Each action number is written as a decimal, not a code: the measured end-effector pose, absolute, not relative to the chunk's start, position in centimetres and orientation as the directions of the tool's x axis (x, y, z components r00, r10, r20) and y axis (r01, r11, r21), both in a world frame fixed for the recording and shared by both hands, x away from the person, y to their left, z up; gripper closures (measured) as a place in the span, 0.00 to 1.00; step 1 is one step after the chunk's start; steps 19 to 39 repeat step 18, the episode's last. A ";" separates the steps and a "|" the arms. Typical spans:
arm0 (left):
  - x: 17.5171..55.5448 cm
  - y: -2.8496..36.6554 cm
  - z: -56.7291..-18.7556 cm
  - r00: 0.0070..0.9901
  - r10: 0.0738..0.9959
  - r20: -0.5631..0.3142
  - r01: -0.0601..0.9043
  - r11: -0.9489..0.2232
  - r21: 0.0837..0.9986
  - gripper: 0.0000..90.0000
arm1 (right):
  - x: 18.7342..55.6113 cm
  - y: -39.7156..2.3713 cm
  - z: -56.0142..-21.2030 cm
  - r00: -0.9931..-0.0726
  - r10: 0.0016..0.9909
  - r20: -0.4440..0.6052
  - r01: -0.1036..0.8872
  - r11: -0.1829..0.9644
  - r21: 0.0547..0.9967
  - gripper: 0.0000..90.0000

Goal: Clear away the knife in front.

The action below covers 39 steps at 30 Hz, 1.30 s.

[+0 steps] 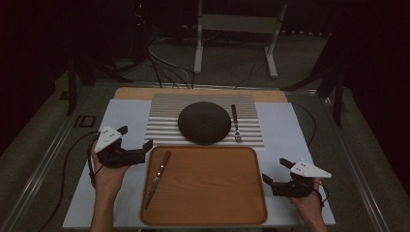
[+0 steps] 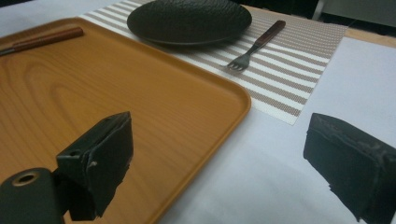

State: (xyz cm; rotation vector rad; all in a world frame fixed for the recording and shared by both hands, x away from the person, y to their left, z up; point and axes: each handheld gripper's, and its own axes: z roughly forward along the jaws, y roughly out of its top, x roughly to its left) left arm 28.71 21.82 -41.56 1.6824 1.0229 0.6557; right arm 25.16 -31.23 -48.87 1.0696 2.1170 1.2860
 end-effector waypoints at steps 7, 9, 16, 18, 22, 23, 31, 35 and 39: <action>27.7 23.2 -42.2 0.481 0.876 -0.034 0.287 -0.121 0.950 0.00 | 25.0 -31.5 -48.6 -0.592 0.806 0.028 0.377 0.245 0.893 0.09; 27.6 23.3 -42.3 0.480 0.877 -0.032 0.290 -0.125 0.949 0.00 | 25.0 -31.5 -48.6 -0.591 0.806 0.028 0.375 0.244 0.894 0.09; 27.5 23.7 -42.7 0.468 0.883 -0.032 0.292 -0.120 0.949 0.00 | 25.0 -31.7 -48.5 -0.586 0.810 0.028 0.367 0.234 0.900 0.09; 27.5 23.7 -43.0 0.464 0.885 -0.028 0.302 -0.128 0.945 0.00 | 25.0 -31.7 -48.4 -0.585 0.811 0.026 0.364 0.233 0.902 0.09; 27.5 23.7 -43.0 0.464 0.885 -0.028 0.302 -0.128 0.945 0.00 | 25.0 -31.7 -48.4 -0.585 0.811 0.026 0.364 0.233 0.902 0.09; 27.5 23.7 -43.0 0.464 0.885 -0.028 0.302 -0.128 0.945 0.00 | 25.0 -31.7 -48.4 -0.585 0.811 0.026 0.364 0.233 0.902 0.09; 27.5 23.7 -43.0 0.464 0.885 -0.028 0.302 -0.128 0.945 0.00 | 25.0 -31.7 -48.4 -0.585 0.811 0.026 0.364 0.233 0.902 0.09; 27.5 23.7 -43.0 0.464 0.885 -0.028 0.302 -0.128 0.945 0.00 | 25.0 -31.7 -48.4 -0.585 0.811 0.026 0.364 0.233 0.902 0.09; 27.5 23.7 -43.0 0.464 0.885 -0.028 0.302 -0.128 0.945 0.00 | 25.0 -31.7 -48.4 -0.585 0.811 0.026 0.364 0.233 0.902 0.09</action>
